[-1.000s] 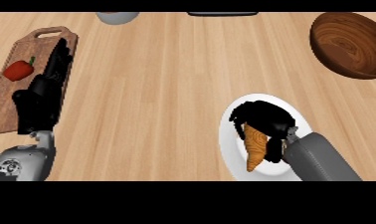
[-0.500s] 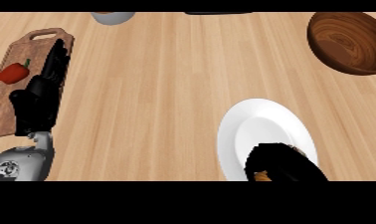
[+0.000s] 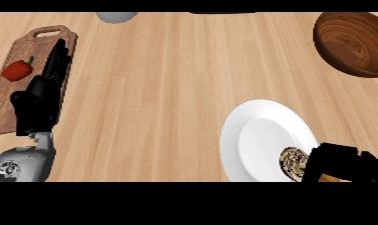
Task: Pick the croissant from the plate and place it in the bowl
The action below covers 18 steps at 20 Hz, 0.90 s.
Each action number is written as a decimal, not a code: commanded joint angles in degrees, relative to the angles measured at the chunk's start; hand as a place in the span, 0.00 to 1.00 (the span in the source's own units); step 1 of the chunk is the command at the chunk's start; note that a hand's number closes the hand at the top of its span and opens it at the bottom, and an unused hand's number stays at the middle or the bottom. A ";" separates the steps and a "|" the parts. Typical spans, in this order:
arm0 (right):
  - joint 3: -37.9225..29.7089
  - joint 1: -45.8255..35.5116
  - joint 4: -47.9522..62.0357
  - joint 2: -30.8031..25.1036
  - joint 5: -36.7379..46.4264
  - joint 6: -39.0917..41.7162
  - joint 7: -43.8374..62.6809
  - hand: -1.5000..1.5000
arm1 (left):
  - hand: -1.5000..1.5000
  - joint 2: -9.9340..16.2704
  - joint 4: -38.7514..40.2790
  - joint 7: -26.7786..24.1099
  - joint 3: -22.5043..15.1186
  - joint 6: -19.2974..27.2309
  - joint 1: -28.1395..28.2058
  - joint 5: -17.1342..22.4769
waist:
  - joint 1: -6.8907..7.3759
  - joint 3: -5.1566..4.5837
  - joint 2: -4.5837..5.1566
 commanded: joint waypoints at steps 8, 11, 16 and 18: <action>-23.56 -19.51 15.84 -4.41 -15.38 0.86 7.94 1.00 | 0.50 -1.50 0.13 -0.10 -0.18 -0.86 -0.85 -0.45 | 1.98 0.06 0.33; -25.03 -25.32 24.97 -4.66 -14.95 -1.73 5.86 1.00 | 0.50 -2.90 2.13 -2.17 -1.16 -0.54 -1.03 -1.39 | 2.06 0.07 0.42; -30.42 -32.98 43.98 -9.65 -12.50 -5.69 -4.97 1.00 | 0.50 -0.94 3.35 -0.76 0.69 -2.86 -3.31 -0.07 | 2.30 0.12 0.57; -31.80 -37.90 50.85 -12.31 -15.26 -3.89 -6.45 1.00 | 0.50 -1.62 1.83 1.21 -0.07 -1.73 -4.01 -1.61 | 2.25 0.11 0.47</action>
